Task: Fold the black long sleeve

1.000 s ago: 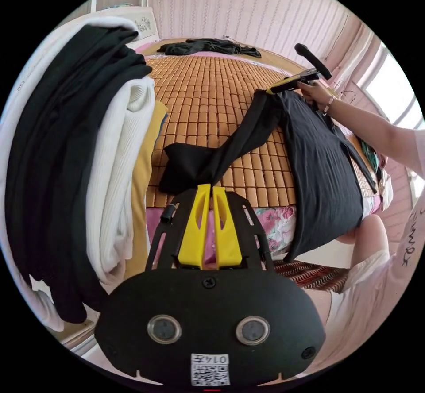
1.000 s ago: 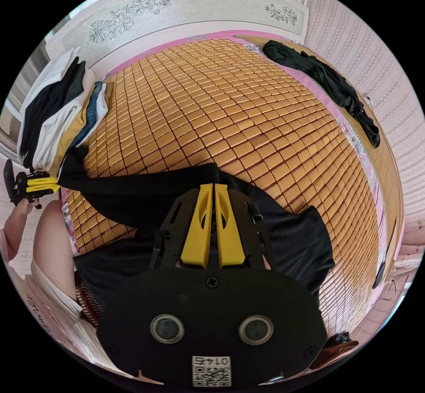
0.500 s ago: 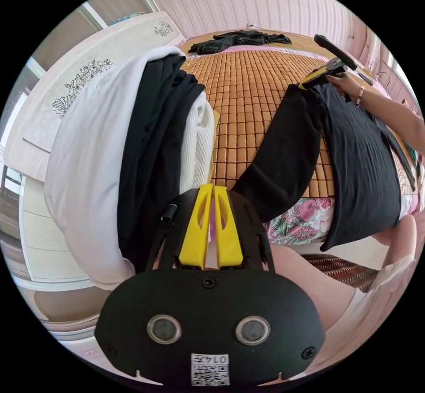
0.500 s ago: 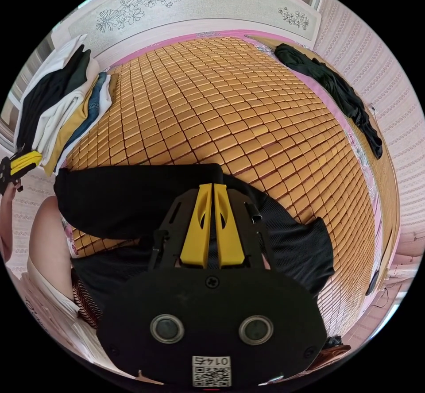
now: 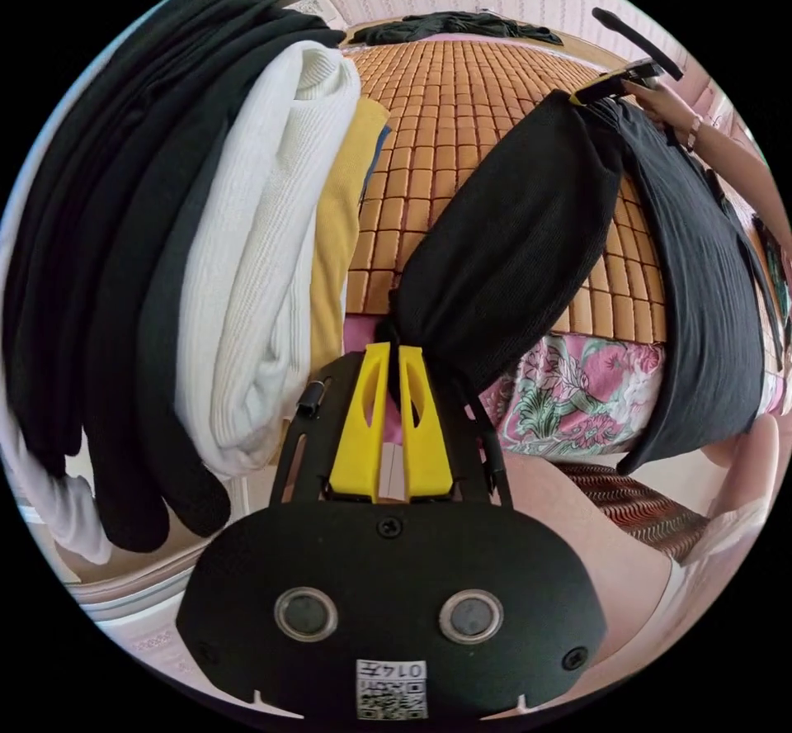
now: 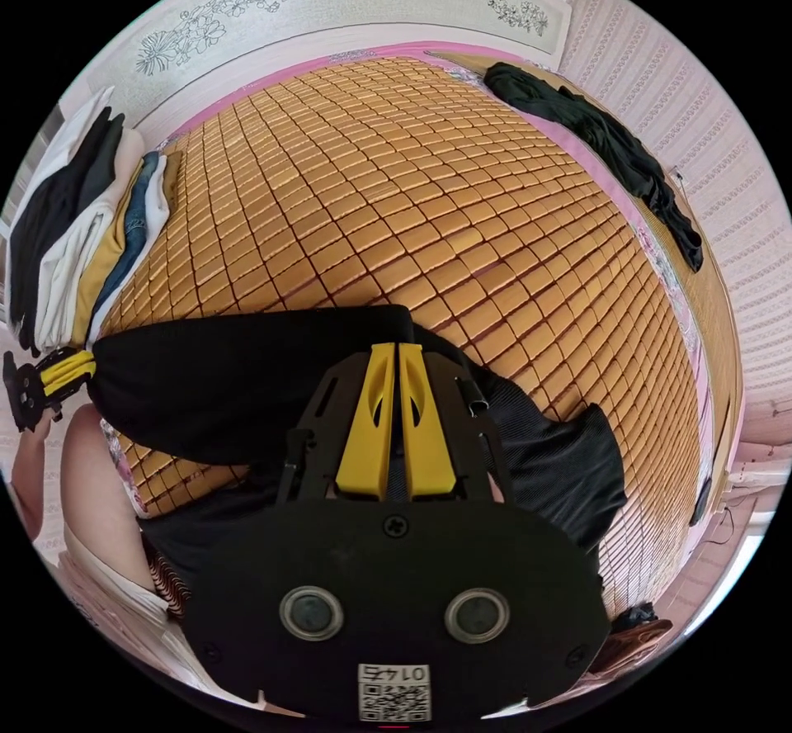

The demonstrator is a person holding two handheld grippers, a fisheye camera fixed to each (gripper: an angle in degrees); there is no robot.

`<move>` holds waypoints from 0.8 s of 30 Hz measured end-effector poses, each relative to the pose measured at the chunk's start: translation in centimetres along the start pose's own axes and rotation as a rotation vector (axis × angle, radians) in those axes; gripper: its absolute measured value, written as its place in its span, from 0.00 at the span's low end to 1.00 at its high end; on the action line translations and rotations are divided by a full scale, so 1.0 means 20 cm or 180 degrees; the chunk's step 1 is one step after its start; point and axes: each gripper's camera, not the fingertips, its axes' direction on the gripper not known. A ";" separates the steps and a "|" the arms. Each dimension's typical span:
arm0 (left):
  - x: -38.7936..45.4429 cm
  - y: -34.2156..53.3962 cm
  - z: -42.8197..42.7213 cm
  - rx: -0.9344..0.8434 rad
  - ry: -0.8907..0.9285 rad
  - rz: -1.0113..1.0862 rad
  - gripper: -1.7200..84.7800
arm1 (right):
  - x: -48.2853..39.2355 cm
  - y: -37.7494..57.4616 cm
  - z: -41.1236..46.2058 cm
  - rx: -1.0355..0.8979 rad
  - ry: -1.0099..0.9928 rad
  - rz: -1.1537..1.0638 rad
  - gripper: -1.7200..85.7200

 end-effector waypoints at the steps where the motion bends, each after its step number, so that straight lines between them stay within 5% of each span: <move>1: 0.00 0.00 -0.01 0.0008 -0.0029 -0.0036 0.06 | 0.02 0.02 -0.01 0.0014 -0.0052 0.0009 0.02; 6: -0.06 0.08 -0.30 0.0665 0.0270 -0.0315 0.07 | 0.16 0.19 -0.17 0.0420 -0.0797 0.0018 0.10; 11: -0.02 0.12 -0.51 0.1092 0.0256 0.0135 0.07 | 0.44 0.63 -0.36 0.0918 -0.1171 0.0598 0.14; 24: 0.43 -0.52 -0.42 0.1694 0.1062 0.1285 0.08 | 1.02 1.67 -0.55 0.0491 -0.0017 0.1764 0.15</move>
